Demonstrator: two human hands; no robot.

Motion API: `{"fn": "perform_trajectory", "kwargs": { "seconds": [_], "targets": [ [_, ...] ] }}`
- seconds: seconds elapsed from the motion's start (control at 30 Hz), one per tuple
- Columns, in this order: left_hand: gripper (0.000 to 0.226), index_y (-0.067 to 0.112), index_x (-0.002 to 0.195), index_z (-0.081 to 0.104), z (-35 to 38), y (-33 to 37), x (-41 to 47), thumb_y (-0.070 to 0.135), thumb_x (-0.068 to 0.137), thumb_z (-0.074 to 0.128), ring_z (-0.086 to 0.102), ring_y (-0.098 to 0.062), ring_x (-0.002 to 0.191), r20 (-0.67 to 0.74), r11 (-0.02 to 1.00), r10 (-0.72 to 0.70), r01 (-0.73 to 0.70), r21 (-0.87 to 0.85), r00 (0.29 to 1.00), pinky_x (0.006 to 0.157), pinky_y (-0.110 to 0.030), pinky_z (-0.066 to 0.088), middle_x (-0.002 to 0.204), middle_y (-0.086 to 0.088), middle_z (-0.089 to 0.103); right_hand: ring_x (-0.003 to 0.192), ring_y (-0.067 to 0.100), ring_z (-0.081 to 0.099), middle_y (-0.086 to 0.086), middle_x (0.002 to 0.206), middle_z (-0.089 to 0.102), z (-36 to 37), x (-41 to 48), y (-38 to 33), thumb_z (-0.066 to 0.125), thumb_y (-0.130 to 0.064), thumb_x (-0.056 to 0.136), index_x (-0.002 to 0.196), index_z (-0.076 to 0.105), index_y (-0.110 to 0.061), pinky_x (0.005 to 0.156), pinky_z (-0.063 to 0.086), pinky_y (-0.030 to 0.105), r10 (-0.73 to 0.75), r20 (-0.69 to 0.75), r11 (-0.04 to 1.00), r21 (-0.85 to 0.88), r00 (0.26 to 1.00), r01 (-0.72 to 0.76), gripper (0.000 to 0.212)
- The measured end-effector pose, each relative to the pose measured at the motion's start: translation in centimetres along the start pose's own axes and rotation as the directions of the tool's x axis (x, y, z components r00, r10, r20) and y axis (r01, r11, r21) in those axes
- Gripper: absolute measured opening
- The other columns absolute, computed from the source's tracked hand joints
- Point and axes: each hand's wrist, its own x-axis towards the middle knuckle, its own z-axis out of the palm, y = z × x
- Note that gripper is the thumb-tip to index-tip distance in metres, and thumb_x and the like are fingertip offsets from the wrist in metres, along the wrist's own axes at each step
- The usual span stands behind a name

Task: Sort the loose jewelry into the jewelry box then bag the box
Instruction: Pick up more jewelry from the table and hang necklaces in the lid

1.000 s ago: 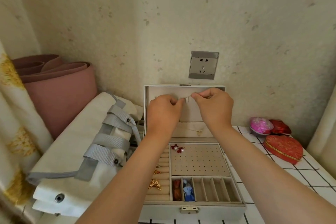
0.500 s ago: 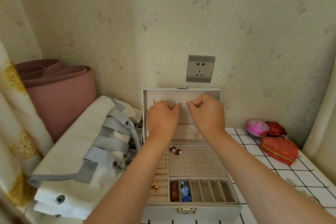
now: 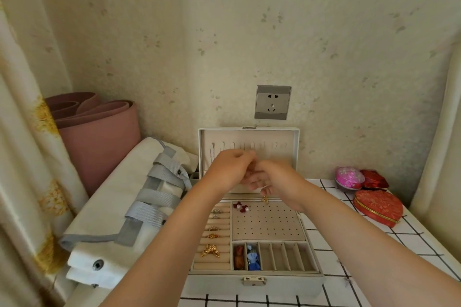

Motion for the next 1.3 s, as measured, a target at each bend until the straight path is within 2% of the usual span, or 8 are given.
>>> {"fn": "perform_trajectory", "kwargs": {
  "seconds": [0.1, 0.2, 0.43, 0.63, 0.87, 1.03, 1.17, 1.3],
  "targets": [
    [0.030, 0.016, 0.080, 0.074, 0.1, -0.4, -0.5, 0.032, 0.092, 0.052, 0.067, -0.027, 0.086, -0.017, 0.978, 0.055, -0.050, 0.204, 0.998, 0.085, -0.047, 0.056, 0.086, -0.009, 0.072, 0.085, 0.016, 0.068, 0.005, 0.094, 0.078, -0.8, -0.7, -0.1, 0.058, -0.036, 0.097, 0.108, 0.071, -0.015, 0.078, 0.047, 0.032, 0.025, 0.023, 0.998, -0.051, 0.999, -0.024, 0.027],
    [0.028, 0.011, 0.083, 0.072, 0.0, -1.2, -0.5, 0.029, 0.091, 0.052, 0.062, -0.025, 0.072, -0.047, 0.972, 0.059, -0.046, 0.232, 0.997, 0.082, -0.049, 0.057, 0.080, -0.006, 0.067, 0.076, 0.012, 0.066, 0.001, 0.088, 0.076, -1.7, -1.1, -0.1, 0.070, -0.031, 0.091, 0.108, 0.070, -0.016, 0.072, 0.048, 0.025, 0.066, 0.007, 0.986, -0.156, 0.998, -0.064, 0.023],
    [0.031, 0.022, 0.127, 0.058, 2.5, -2.3, -2.0, 0.019, 0.096, 0.054, 0.067, -0.005, 0.070, -0.004, 0.995, -0.070, 0.070, 0.074, 0.998, 0.055, -0.018, 0.049, 0.107, 0.005, 0.065, 0.077, 0.007, 0.063, -0.002, 0.089, 0.074, -3.0, -1.8, -1.6, 0.067, -0.025, 0.094, 0.097, 0.074, -0.013, 0.056, 0.043, 0.013, -0.067, -0.062, 0.956, -0.291, 0.996, 0.046, 0.015],
    [0.017, 0.025, 0.110, 0.066, 4.1, -1.5, -2.9, 0.022, 0.096, 0.056, 0.062, -0.007, 0.061, 0.152, 0.982, -0.107, 0.128, -0.137, 0.983, 0.052, -0.019, 0.039, 0.097, 0.005, 0.074, 0.053, -0.010, 0.057, -0.017, 0.064, 0.064, -3.3, -1.4, -2.2, 0.064, -0.017, 0.095, 0.084, 0.073, -0.020, 0.049, 0.040, 0.006, -0.129, -0.052, 0.957, -0.267, 0.990, 0.110, 0.014],
    [0.014, 0.016, 0.098, 0.071, 3.2, -1.9, -2.7, 0.024, 0.095, 0.059, 0.058, -0.006, 0.056, 0.063, 0.989, -0.127, 0.131, -0.073, 0.990, 0.047, -0.016, 0.040, 0.079, 0.005, 0.072, 0.061, 0.012, 0.054, 0.001, 0.084, 0.066, -3.5, -0.8, -1.2, 0.056, -0.018, 0.095, 0.095, 0.075, -0.019, 0.055, 0.041, 0.023, -0.008, 0.044, 0.838, -0.545, 0.999, 0.030, 0.018],
    [0.013, 0.018, 0.091, 0.075, 2.5, -1.7, -2.4, 0.022, 0.093, 0.063, 0.065, -0.003, 0.072, -0.016, 0.999, 0.007, -0.006, 0.034, 1.000, 0.065, -0.015, 0.049, 0.086, 0.003, 0.073, 0.067, 0.012, 0.060, -0.009, 0.079, 0.069, -2.4, -0.9, -0.4, 0.067, -0.017, 0.090, 0.099, 0.070, -0.021, 0.062, 0.046, 0.028, 0.117, 0.254, 0.830, -0.555, 0.960, 0.046, 0.010],
    [0.012, 0.019, 0.092, 0.075, 1.8, -1.8, -2.1, 0.022, 0.093, 0.063, 0.064, 0.004, 0.072, -0.024, 0.992, 0.082, -0.079, 0.097, 0.996, 0.066, -0.012, 0.047, 0.079, 0.010, 0.071, 0.061, 0.012, 0.058, -0.005, 0.078, 0.072, -2.3, -0.2, -0.4, 0.064, -0.031, 0.096, 0.090, 0.070, -0.017, 0.057, 0.044, 0.026, 0.050, 0.205, 0.874, -0.483, 0.977, 0.057, 0.016],
    [0.027, 0.022, 0.120, 0.064, 0.8, -3.6, -1.6, 0.019, 0.094, 0.054, 0.057, -0.009, 0.098, -0.081, 0.849, 0.225, -0.154, 0.505, 0.971, 0.083, -0.024, 0.047, 0.104, 0.008, 0.064, 0.058, 0.012, 0.059, 0.000, 0.079, 0.073, -2.9, 0.0, -1.1, 0.059, -0.023, 0.099, 0.096, 0.073, -0.012, 0.051, 0.043, 0.023, 0.039, 0.165, 0.898, -0.439, 0.985, 0.038, 0.018]
  ]
}}
